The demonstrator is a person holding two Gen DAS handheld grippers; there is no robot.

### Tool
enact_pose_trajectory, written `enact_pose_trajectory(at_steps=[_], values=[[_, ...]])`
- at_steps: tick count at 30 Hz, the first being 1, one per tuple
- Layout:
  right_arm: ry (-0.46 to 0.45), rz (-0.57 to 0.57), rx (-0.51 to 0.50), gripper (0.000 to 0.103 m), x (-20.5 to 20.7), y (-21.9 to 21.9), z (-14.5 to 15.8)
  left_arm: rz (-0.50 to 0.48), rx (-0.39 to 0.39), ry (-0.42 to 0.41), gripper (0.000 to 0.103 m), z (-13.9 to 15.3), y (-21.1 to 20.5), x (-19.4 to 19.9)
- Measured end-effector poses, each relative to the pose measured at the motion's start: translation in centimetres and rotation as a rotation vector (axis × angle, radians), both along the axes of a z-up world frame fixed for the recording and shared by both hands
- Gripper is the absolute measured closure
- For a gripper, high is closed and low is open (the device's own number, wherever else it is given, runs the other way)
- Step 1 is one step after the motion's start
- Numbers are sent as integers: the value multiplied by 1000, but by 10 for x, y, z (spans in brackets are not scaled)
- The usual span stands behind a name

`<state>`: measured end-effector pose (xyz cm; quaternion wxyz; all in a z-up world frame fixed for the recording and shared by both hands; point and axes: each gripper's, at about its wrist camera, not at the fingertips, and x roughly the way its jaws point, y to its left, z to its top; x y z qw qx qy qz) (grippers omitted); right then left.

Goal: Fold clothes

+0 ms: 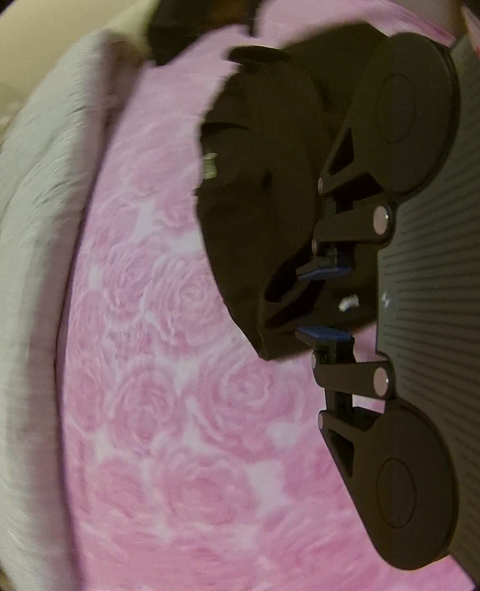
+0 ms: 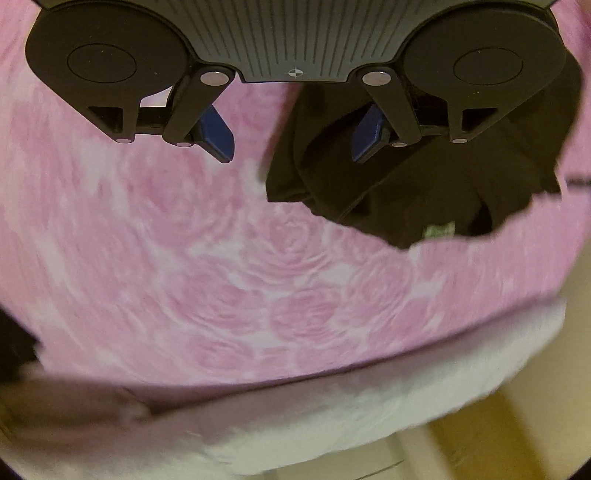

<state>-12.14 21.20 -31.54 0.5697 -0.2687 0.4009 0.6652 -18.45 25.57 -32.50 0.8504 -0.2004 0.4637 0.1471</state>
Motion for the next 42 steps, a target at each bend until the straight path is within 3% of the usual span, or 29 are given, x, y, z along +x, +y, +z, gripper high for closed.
enact_pose_trajectory(at_steps=[5,9,11,13,15,17,22,29,32,41,42], values=[[-128,161,2,29,-20,12,-12,-109,95,84,82,-7,-9,1],[-128,195,-6,28,-29,24,-21,-170,103,90,82,-20,-14,20],[-115,150,20,28,-29,34,-21,-109,81,39,82,-19,-3,29],[-92,-7,37,28,-20,49,-20,39,26,-38,82,-15,20,33],[-1,-138,20,28,-4,62,-21,114,-7,-58,82,-12,35,31],[59,-135,31,28,0,62,-16,148,-25,-65,82,-8,45,26],[83,6,31,29,-9,49,-5,-3,2,0,82,-5,31,12],[-95,266,-10,29,-35,40,-15,-236,65,76,82,-17,10,24],[-152,367,-12,34,-51,45,-24,-326,102,105,82,-22,3,33],[-114,426,-5,35,-57,62,-37,-443,223,120,82,-24,-3,46],[-107,432,-6,42,-57,64,-37,-465,248,120,82,-25,-5,49]])
